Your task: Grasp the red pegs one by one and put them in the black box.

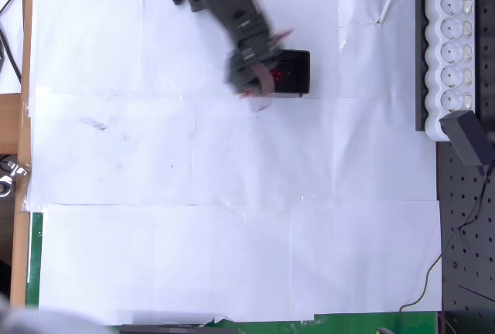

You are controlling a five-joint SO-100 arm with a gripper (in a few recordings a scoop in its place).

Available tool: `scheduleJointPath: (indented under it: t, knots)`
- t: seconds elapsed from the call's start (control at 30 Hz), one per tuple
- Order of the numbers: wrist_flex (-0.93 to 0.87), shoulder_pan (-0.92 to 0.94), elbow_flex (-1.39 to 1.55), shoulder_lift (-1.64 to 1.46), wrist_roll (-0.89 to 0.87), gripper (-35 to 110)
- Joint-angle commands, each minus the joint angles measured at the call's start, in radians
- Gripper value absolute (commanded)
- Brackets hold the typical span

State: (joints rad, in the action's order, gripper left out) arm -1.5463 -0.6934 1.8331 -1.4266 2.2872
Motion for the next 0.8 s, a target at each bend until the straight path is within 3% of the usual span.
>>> scheduleJointPath:
  t: [0.0, 0.27, 0.53, 0.77]
  knots:
    - [0.124, -0.123, -0.077, 0.067, 0.071, 0]
    - [0.408, -0.164, -0.402, 0.063, 0.107, 0]
    - [0.413, -0.124, -0.414, 0.087, 0.112, 15]
    - [0.368, -0.014, -0.379, 0.38, 0.08, 16]
